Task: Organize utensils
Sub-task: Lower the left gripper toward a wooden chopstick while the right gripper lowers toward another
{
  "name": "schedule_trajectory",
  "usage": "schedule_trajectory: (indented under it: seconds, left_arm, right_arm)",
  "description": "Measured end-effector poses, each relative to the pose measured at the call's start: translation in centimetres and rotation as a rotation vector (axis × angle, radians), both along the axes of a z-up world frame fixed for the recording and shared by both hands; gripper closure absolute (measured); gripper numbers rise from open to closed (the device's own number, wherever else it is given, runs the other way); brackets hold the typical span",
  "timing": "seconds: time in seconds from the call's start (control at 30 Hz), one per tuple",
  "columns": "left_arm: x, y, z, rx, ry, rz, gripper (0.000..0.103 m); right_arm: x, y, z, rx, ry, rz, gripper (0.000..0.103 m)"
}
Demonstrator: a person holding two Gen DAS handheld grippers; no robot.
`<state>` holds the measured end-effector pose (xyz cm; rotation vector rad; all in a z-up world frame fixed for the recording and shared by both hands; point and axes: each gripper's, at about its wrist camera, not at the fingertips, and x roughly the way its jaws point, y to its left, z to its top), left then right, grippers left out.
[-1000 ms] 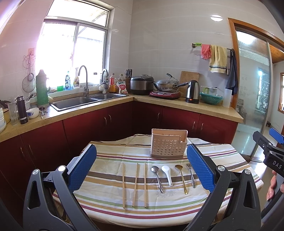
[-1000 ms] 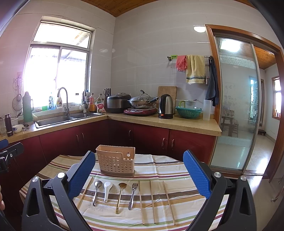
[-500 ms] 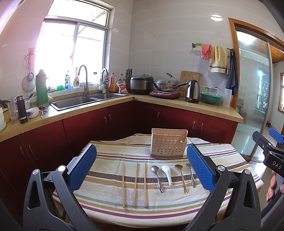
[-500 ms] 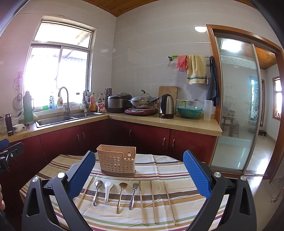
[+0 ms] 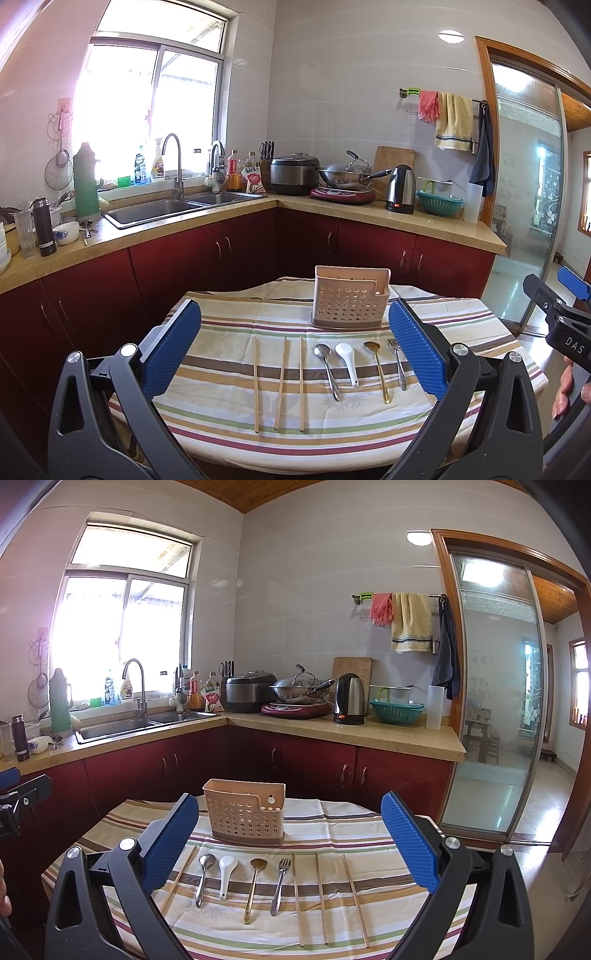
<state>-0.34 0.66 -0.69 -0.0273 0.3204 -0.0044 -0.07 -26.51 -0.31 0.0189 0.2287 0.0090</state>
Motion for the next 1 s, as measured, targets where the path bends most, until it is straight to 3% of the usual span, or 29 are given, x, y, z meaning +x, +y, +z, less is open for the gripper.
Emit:
schedule_trajectory:
  seconds: [0.3, 0.53, 0.87, 0.9, 0.97, 1.0]
  left_arm:
    - [1.7, 0.4, -2.3, 0.002, 0.028, 0.009, 0.004]
    - [4.9, 0.3, -6.6, 0.048, 0.074, 0.018, 0.004]
    - [9.1, 3.0, -16.1, 0.062, 0.200, 0.067, 0.004]
    - [9.2, 3.3, -16.8, 0.064, 0.208, 0.074, 0.005]
    - [9.5, 3.8, -18.3, 0.066, 0.229, 0.084, 0.011]
    - [9.7, 4.2, -19.1, 0.065, 0.245, 0.090, 0.016]
  right_arm:
    - [2.0, -0.6, -2.2, 0.027, 0.016, 0.014, 0.006]
    - [5.8, -2.0, -8.6, 0.066, 0.122, 0.011, 0.006]
    - [7.2, -5.3, -17.5, 0.055, 0.208, -0.072, 0.008]
    - [7.3, -5.6, -18.1, 0.065, 0.218, -0.074, 0.011]
    - [7.6, -6.4, -19.3, 0.087, 0.248, -0.073, 0.031]
    - [7.7, -6.8, -19.8, 0.093, 0.262, -0.076, 0.046]
